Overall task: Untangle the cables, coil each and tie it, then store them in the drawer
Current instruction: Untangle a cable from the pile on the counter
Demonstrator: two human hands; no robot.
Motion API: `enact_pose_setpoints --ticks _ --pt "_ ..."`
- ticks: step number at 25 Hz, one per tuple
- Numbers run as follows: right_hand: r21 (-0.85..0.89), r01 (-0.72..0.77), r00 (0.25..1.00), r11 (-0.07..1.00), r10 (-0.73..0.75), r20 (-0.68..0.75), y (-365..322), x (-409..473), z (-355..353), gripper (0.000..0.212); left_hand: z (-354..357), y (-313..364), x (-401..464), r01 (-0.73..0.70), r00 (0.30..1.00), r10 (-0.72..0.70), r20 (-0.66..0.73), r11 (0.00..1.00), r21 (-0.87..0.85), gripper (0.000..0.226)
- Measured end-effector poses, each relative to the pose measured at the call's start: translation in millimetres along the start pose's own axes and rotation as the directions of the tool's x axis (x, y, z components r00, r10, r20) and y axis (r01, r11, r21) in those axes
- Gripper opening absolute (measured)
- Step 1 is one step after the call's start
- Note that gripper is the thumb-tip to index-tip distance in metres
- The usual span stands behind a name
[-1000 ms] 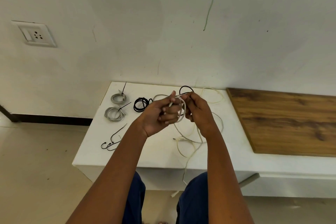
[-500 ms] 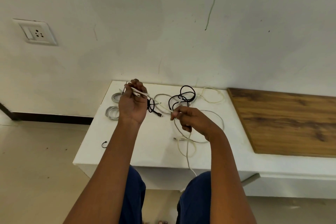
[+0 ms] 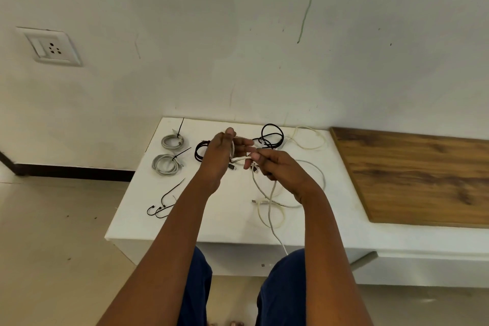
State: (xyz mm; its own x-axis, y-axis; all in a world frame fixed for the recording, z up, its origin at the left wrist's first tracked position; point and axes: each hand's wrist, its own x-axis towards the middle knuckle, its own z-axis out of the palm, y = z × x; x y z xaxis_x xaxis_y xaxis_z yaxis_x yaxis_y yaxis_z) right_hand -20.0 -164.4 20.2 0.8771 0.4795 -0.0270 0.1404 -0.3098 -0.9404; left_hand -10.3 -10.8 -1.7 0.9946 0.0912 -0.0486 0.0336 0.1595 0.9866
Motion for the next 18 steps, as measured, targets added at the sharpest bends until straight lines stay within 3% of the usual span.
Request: enact_pose_setpoints --ticks 3,6,7,12,18 --pt "-0.007 0.049 0.989 0.999 -0.049 -0.139 2.2 2.4 -1.6 0.024 3.3 2.2 -4.2 0.033 0.996 -0.049 0.079 0.981 0.190 0.028" --pt "0.034 0.091 0.954 0.995 -0.078 -0.289 3.1 2.4 -3.8 0.005 5.7 4.3 -7.4 0.075 0.960 -0.147 0.240 0.956 0.284 0.034" --pt "0.039 0.109 0.941 0.993 -0.090 -0.327 4.1 2.7 -4.9 0.013 6.2 5.1 -8.9 0.115 0.937 -0.196 0.289 0.955 0.274 0.033" --pt "0.054 0.104 0.924 0.993 -0.076 -0.375 8.4 5.0 -6.3 0.020 1.9 10.7 -12.0 0.355 0.777 -0.329 0.536 0.933 0.059 0.040" --pt "0.234 0.101 0.927 0.967 -0.006 -0.376 8.8 8.0 -1.7 0.008 -2.5 16.7 -13.1 0.543 0.661 -0.235 0.712 0.805 -0.238 0.029"
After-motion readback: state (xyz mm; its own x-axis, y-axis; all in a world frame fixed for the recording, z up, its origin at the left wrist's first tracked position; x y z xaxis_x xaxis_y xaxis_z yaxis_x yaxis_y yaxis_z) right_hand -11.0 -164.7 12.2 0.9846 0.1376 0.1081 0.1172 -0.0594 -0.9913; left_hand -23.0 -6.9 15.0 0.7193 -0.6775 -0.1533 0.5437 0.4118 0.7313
